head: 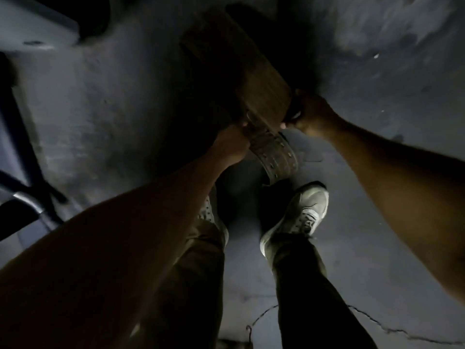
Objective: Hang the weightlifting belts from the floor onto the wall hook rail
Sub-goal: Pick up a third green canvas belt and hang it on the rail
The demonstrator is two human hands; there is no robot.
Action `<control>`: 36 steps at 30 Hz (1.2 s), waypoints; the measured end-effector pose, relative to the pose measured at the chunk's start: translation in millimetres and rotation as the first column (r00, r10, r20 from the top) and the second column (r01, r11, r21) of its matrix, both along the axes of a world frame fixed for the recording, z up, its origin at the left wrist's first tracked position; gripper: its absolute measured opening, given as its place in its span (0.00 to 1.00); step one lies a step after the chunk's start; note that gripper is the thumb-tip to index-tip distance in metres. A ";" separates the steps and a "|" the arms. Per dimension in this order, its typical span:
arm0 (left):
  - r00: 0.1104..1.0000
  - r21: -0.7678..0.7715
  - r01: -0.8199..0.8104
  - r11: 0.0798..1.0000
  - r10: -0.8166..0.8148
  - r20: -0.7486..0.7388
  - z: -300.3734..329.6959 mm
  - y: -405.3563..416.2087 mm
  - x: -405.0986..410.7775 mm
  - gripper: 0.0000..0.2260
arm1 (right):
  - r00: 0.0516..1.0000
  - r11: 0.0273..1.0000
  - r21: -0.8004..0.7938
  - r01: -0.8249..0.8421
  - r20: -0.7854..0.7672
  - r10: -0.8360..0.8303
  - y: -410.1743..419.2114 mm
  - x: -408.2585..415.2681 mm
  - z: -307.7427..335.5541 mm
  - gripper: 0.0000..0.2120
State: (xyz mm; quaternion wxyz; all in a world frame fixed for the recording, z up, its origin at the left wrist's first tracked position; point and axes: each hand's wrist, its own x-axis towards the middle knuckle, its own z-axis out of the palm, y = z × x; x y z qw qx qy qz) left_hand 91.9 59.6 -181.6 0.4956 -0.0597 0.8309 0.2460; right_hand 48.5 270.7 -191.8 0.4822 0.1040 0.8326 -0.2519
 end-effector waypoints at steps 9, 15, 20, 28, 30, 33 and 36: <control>0.985 -0.008 0.111 0.994 -0.111 -0.133 85.0 -7.5 4.9 0.39 | 0.914 0.946 -0.309 -0.094 -0.403 -0.041 -22.6 -22.2 130.7 0.15; 0.932 0.326 -0.322 0.889 0.358 -0.058 244.0 -9.0 -35.2 0.26 | 0.863 0.738 -0.623 0.259 -0.194 -0.467 -59.1 -86.2 311.2 0.10; 0.862 0.612 -0.429 0.664 0.504 0.057 395.6 -21.1 -74.2 0.09 | 0.689 0.513 -0.635 0.578 0.043 -0.723 -50.6 -130.2 450.4 0.05; 0.843 0.756 -0.490 0.434 0.459 0.282 629.9 -39.3 -123.0 0.15 | 0.714 0.720 -0.469 0.512 -0.233 -0.660 -23.3 -118.2 633.6 0.10; 0.818 0.726 -0.540 0.425 0.468 0.334 671.2 -44.9 -128.9 0.16 | 0.701 0.865 -0.394 0.310 -0.521 -0.488 -15.6 -98.6 672.3 0.16; 0.822 0.684 -0.554 0.475 0.444 0.358 726.7 -51.1 -129.3 0.19 | 0.605 0.985 -0.096 -0.141 -0.796 0.009 -15.4 -73.5 732.1 0.50; 0.808 0.644 -0.584 0.495 0.430 0.403 778.0 -51.6 -129.6 0.19 | 0.369 0.845 0.215 -0.490 -0.827 0.424 -20.5 -63.3 785.0 0.60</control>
